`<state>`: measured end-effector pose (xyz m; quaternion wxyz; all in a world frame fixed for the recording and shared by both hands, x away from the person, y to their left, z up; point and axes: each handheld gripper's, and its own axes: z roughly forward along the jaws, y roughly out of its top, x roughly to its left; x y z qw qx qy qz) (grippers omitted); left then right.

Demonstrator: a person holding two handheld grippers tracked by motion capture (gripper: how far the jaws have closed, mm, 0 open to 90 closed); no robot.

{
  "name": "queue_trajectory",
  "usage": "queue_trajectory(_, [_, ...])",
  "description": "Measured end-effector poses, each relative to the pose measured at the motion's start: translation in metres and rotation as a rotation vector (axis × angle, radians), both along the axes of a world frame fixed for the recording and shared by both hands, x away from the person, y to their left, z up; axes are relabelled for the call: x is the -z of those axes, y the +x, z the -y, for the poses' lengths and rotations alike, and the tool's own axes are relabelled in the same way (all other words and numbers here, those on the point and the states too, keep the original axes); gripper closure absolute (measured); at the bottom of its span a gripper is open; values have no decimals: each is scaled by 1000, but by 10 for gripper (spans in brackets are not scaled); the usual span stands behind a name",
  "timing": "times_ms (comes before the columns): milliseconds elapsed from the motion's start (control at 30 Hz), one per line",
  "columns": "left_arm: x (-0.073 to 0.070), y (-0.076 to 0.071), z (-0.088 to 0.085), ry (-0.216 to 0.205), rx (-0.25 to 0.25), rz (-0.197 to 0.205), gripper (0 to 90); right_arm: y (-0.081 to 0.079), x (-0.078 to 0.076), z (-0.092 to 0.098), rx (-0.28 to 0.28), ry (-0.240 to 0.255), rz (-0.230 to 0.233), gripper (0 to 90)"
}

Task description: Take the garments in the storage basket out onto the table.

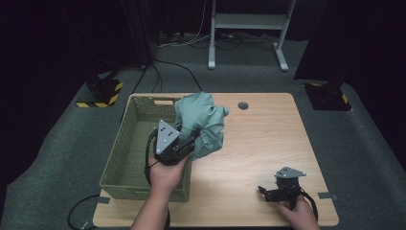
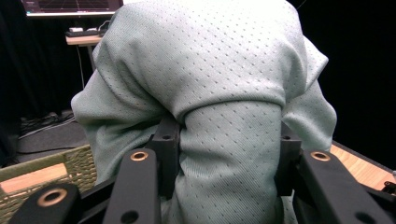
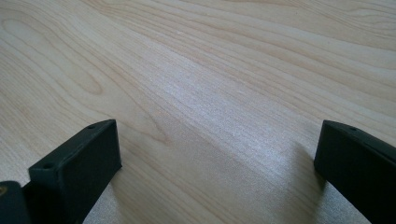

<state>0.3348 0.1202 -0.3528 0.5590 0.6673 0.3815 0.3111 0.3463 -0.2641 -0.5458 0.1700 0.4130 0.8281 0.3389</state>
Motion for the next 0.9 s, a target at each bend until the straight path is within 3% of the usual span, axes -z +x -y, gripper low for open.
queue_trajectory(900, [-4, 7, 41, 10, 65, 7, 583, 0, 0, 0, 0, 0, 0, 0])
